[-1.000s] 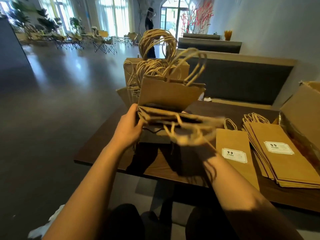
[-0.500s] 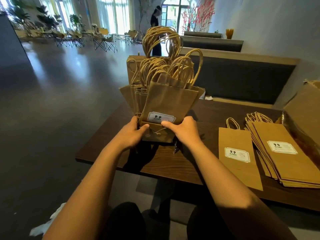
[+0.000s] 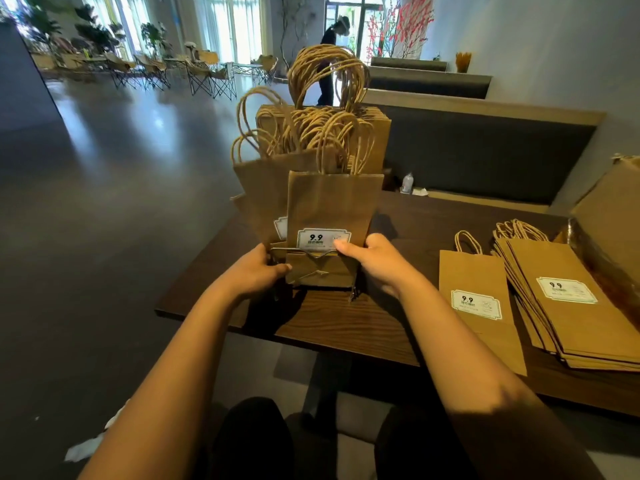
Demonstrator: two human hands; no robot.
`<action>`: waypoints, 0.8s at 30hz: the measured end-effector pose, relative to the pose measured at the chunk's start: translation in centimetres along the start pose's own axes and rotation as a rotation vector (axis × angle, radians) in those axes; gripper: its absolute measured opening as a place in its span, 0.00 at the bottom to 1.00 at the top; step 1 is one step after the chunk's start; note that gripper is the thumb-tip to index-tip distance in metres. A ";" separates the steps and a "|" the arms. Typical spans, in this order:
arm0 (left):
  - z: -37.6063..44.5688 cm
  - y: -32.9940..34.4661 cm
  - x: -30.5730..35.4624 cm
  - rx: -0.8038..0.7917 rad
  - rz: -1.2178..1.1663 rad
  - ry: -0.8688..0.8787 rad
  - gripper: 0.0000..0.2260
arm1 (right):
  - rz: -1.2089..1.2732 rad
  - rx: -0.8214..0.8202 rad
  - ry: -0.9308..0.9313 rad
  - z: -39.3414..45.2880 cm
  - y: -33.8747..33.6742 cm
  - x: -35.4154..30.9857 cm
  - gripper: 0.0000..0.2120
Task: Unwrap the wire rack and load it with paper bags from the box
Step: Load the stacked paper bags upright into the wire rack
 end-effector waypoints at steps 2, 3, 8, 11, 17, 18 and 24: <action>-0.1 -0.5 0.6 0.046 -0.011 0.041 0.19 | 0.045 0.029 -0.036 0.3 0.0 0.0 0.14; -0.2 -0.9 1.1 0.075 -0.012 0.067 0.20 | 0.039 0.052 -0.087 0.4 0.0 -0.6 0.12; -0.9 -3.1 4.7 0.243 0.057 0.196 0.19 | 0.027 0.096 -0.201 0.8 0.4 -3.2 0.12; -0.2 -2.1 3.8 0.167 0.122 0.128 0.14 | -0.054 0.082 -0.107 1.2 0.2 -1.5 0.18; -0.4 0.2 0.8 0.049 -0.031 0.028 0.16 | 0.137 -0.018 0.144 2.5 0.6 5.3 0.47; -0.4 -0.1 0.5 0.074 -0.024 0.033 0.16 | 0.112 0.025 0.140 2.3 0.4 5.2 0.47; -1.2 -1.8 0.8 0.265 -0.041 0.130 0.14 | -0.067 0.381 -0.227 -1.9 -1.4 0.3 0.12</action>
Point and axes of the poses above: each hand's wrist, its own z-axis towards the middle knuckle, its own y-axis out of the palm, x = y × z, the point moved 10 cm from there along z, towards the middle knuckle, and after that the axes turned 6 degrees about -x, right-handed, at the moved point
